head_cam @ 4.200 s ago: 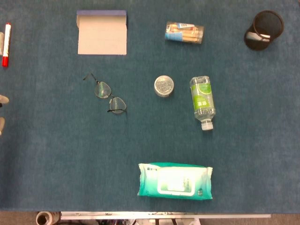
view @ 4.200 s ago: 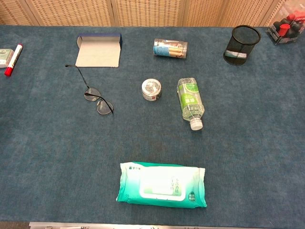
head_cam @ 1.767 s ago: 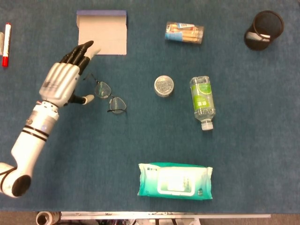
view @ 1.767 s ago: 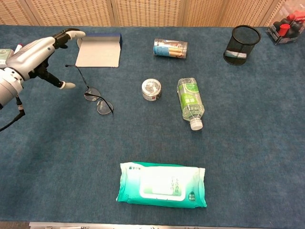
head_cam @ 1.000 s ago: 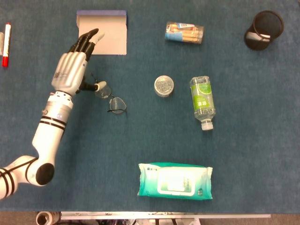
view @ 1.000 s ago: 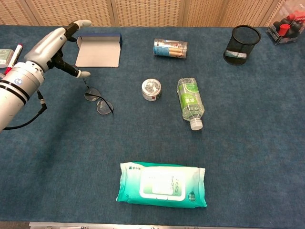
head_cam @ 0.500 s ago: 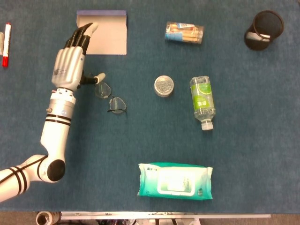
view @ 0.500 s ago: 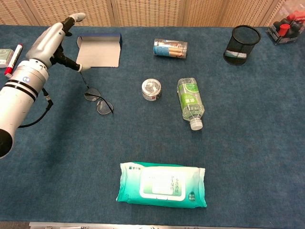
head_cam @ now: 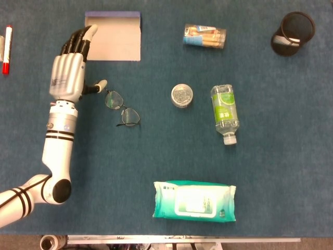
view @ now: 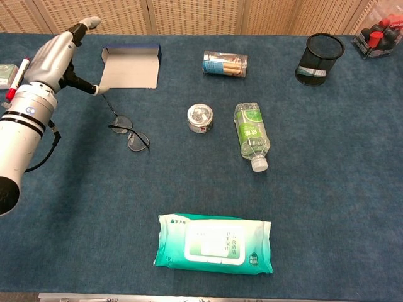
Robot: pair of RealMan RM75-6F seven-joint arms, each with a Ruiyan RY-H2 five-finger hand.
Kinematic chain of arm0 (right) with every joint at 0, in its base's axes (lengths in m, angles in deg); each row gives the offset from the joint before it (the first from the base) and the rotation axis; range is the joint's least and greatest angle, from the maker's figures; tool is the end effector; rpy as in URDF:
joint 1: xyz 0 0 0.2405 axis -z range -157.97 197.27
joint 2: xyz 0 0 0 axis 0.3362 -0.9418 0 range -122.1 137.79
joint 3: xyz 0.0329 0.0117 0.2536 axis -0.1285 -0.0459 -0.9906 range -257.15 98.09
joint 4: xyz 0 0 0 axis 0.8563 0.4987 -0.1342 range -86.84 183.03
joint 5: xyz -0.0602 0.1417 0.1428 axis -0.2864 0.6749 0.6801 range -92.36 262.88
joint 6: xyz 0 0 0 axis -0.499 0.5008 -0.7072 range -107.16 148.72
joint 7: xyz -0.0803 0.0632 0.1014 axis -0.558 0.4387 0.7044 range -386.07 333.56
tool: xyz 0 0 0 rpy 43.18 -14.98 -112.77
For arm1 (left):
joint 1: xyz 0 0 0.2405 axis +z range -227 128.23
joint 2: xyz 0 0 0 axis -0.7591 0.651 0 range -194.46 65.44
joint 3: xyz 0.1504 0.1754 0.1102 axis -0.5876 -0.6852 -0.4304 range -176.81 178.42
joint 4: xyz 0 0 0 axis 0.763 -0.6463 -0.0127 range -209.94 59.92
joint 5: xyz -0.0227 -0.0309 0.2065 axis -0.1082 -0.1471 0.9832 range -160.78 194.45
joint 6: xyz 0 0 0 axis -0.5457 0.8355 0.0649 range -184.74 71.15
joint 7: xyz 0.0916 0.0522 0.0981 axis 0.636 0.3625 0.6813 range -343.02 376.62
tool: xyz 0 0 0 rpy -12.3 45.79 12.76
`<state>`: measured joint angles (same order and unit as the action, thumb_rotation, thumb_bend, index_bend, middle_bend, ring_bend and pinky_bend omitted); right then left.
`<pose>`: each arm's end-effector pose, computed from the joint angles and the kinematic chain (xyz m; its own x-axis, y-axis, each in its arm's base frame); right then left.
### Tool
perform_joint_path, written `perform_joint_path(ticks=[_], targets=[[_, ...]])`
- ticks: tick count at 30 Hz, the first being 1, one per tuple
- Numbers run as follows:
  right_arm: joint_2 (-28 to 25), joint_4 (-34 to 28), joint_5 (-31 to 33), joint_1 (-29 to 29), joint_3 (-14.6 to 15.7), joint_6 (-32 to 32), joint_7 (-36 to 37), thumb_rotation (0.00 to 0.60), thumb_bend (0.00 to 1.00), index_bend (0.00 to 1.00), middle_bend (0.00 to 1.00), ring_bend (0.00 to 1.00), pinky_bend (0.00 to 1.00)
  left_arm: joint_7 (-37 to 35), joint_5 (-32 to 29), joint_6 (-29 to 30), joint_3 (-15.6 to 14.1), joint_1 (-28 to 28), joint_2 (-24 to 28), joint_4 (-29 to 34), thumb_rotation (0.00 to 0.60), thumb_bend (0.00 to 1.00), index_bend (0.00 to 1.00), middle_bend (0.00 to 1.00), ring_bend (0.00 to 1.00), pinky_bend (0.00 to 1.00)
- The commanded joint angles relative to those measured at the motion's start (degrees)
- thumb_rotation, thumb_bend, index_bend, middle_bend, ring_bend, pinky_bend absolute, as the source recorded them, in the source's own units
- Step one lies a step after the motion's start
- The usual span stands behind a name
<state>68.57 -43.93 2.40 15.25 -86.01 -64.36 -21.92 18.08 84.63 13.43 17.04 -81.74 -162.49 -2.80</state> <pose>-0.3186 -0.1916 0.1915 0.3759 0.0669 0.9243 -0.9265 0.0462 0.3734 -0.2003 0.3458 0.0025 0.0665 0.0163 0.9977 0.9922 -0.1066 -0.0644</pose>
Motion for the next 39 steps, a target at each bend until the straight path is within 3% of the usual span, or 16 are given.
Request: perform_joint_path(ticks=[1,14,26,39], targets=[[0.0,0.0,0.0,0.0,0.0,0.1,-0.1,0.600,0.41,0.57,0.47,0.33,0.30,0.2,0.1,0.6,0.0,0.3,-0.2,-0.4,0.600,0.05,0.00,0.11,0.08,0.14],[0.1,0.0,0.0,0.0,0.1,0.1,-0.1,0.600,0.41,0.57,0.47,0.33,0.30,1.5,0.5,2.9,0.4,1.3,-0.7,-1.9,0.600,0.05,0.00,0.12,0.09,0.14],[0.0,-0.2,-0.2,0.0,0.1,0.0,-0.1,0.600,0.41,0.57,0.47,0.34,0.30,-1.6,0.5,-1.0,-0.1,1.4,2.0,4.9,0.600,0.05,0.00,0.12,0.09,0.14],[-0.3,-0.1,0.0,0.1,-0.1,-0.2,0.4,0.600,0.41,0.57,0.47,0.33,0.30,-1.1,-3.1,-3.4,2.3,-0.8,-1.1,0.0,0.600,0.05,0.00,0.12,0.09,0.14]])
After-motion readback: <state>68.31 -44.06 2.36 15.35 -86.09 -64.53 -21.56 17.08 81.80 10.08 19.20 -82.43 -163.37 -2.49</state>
